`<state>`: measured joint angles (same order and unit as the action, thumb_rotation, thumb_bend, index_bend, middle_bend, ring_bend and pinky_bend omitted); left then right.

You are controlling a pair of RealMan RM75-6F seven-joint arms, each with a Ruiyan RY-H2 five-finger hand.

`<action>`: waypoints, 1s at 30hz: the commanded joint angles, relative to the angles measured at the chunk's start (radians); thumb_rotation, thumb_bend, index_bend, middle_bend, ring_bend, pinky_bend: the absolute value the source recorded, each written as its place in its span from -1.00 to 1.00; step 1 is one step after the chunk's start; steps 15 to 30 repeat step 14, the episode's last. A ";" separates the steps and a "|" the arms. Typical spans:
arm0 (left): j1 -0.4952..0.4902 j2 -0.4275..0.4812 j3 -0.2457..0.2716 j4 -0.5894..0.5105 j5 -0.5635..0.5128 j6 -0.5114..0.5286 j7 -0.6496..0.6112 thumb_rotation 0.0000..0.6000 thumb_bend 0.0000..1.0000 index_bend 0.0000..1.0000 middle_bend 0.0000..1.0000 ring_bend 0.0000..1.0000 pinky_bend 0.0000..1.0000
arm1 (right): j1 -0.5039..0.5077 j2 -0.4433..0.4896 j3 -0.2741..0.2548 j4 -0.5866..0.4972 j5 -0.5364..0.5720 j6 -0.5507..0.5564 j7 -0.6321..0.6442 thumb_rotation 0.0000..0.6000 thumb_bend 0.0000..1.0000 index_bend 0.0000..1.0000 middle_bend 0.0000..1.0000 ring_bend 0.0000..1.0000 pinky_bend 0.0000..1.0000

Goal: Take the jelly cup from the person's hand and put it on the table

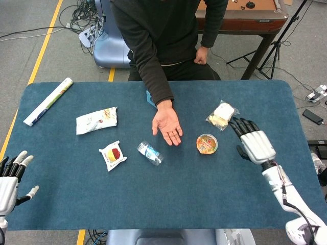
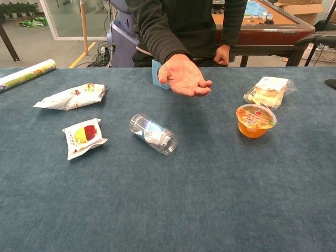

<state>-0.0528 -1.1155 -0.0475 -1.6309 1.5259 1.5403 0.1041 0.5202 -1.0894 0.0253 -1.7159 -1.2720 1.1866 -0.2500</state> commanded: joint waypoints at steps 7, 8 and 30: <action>-0.031 -0.012 -0.018 -0.008 -0.014 -0.031 0.031 1.00 -0.58 -0.71 -0.85 -0.82 -0.97 | -0.244 0.064 -0.073 -0.060 -0.114 0.294 -0.001 1.00 -0.08 -1.00 -0.88 -1.00 -0.76; -0.034 -0.013 -0.019 -0.010 -0.017 -0.035 0.035 1.00 -0.58 -0.71 -0.85 -0.82 -0.97 | -0.267 0.054 -0.079 -0.052 -0.122 0.315 0.004 1.00 -0.08 -1.00 -0.87 -1.00 -0.76; -0.046 -0.018 -0.019 -0.010 -0.022 -0.053 0.041 1.00 -0.58 -0.71 -0.85 -0.82 -0.97 | -0.336 0.018 -0.092 -0.016 -0.146 0.352 0.053 1.00 -0.08 -1.00 -0.85 -1.00 -0.76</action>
